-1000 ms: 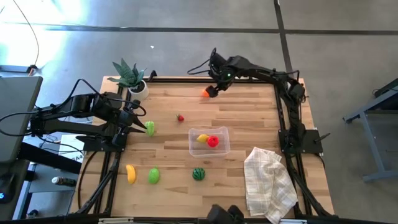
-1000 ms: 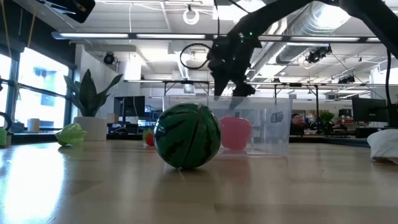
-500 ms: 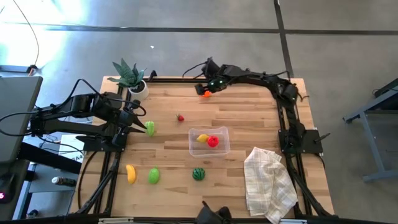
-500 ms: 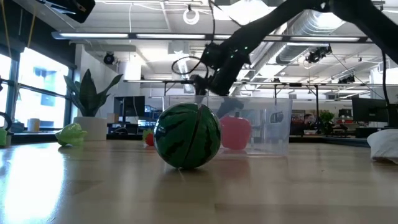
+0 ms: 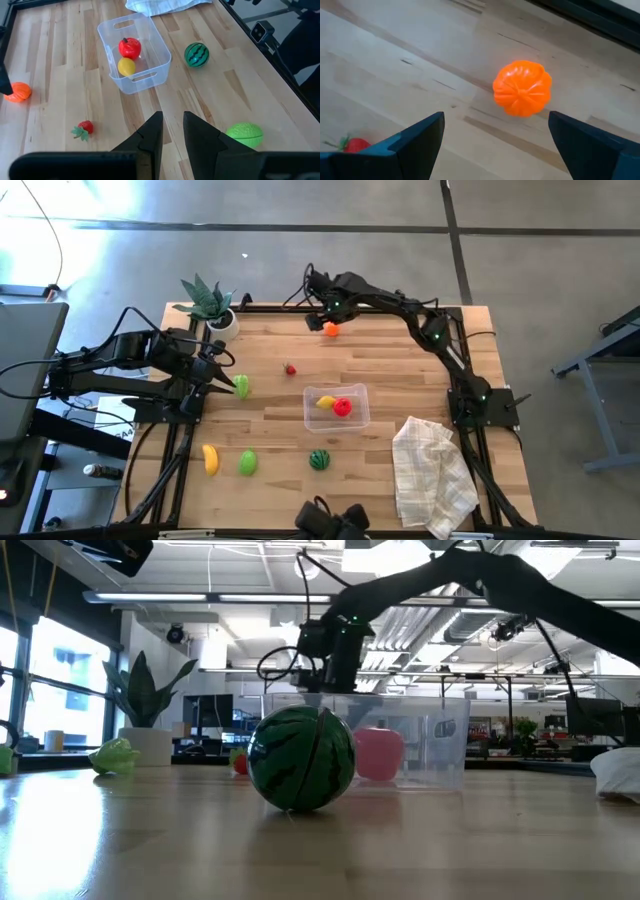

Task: Pick and placing Produce into tupperware
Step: Put the orange pumpkin into the transparent bin

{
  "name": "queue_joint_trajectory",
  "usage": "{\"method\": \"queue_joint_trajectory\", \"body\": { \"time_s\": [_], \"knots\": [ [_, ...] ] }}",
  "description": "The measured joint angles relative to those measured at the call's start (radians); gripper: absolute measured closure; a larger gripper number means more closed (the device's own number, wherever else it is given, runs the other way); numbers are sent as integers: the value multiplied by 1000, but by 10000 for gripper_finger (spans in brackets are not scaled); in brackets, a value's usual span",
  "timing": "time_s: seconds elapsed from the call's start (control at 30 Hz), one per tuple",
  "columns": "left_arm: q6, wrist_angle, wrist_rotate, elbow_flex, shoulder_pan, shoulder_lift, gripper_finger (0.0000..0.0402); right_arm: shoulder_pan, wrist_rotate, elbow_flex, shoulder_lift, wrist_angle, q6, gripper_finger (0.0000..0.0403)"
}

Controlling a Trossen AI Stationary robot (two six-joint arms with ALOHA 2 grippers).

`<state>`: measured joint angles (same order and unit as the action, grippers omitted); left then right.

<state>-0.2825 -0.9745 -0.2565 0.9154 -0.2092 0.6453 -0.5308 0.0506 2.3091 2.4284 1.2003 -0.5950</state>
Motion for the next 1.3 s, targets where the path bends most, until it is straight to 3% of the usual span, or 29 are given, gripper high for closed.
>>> {"method": "queue_joint_trajectory", "body": {
  "time_s": [0.13,0.27,1.3],
  "knots": [
    [0,0,0,0,0,0,334,-6,-13,40,31,50,7,54],
    [0,0,0,0,0,0,334,-19,9,-8,37,47,0,54],
    [0,0,0,0,0,0,334,-50,78,-34,90,-56,-34,54]
  ]
}}
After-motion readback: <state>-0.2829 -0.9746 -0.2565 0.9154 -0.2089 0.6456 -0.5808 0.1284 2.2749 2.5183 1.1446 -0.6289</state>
